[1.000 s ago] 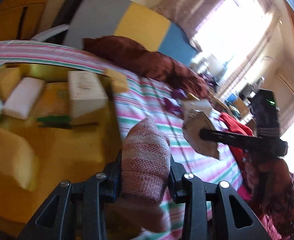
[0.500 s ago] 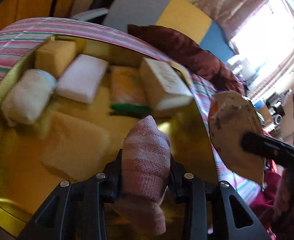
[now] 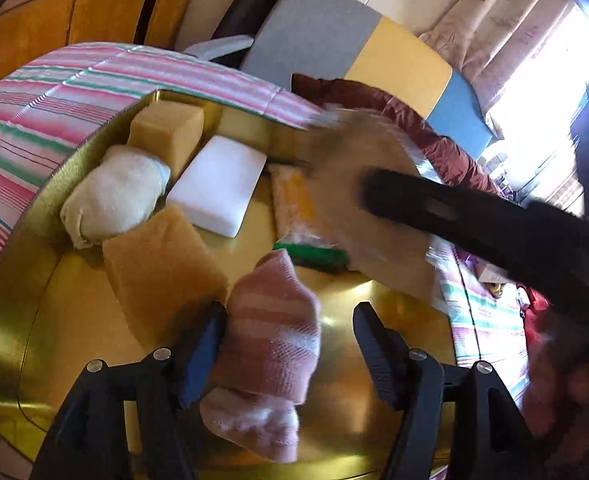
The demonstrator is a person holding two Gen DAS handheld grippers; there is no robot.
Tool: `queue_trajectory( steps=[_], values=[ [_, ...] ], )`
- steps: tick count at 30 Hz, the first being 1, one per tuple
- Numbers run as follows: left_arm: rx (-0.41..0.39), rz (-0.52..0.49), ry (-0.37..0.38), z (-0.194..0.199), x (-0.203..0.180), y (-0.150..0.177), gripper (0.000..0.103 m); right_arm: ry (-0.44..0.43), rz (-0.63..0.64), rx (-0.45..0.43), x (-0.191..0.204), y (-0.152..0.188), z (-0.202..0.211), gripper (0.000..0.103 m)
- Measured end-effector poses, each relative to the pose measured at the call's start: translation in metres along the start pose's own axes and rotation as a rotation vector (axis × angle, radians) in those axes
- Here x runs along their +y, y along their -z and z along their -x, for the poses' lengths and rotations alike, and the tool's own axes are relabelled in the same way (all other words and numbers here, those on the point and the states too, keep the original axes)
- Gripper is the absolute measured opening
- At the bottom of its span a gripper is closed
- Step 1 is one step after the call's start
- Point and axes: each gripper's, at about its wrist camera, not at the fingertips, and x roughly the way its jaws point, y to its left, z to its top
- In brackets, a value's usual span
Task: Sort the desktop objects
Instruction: 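Carry sock and snack packet into the gold tray and open both tools, then move both open tools back over the remaining items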
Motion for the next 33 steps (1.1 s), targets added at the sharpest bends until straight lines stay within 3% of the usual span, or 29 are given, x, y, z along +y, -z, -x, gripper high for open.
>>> queue_trajectory(
  steps=[6,9,13,22,33],
  values=[
    [0.016,0.062,-0.032,0.003,0.009,0.001,0.067,0.015,-0.018,0.008,0.002,-0.025,-0.045,0.06],
    [0.042,0.144,0.003,0.0,0.026,0.002,0.067,0.009,-0.028,-0.023,0.0,-0.03,-0.049,0.072],
    [0.029,0.169,0.022,0.003,0.028,0.003,0.067,-0.008,-0.033,-0.068,-0.003,-0.023,-0.028,0.073],
    [0.024,0.122,0.006,0.006,0.015,0.009,0.067,0.005,-0.044,-0.141,-0.032,0.009,0.027,0.073],
    [-0.05,0.044,-0.054,0.028,-0.008,0.02,0.067,0.039,-0.071,-0.13,-0.069,0.047,0.055,0.075]
  ],
)
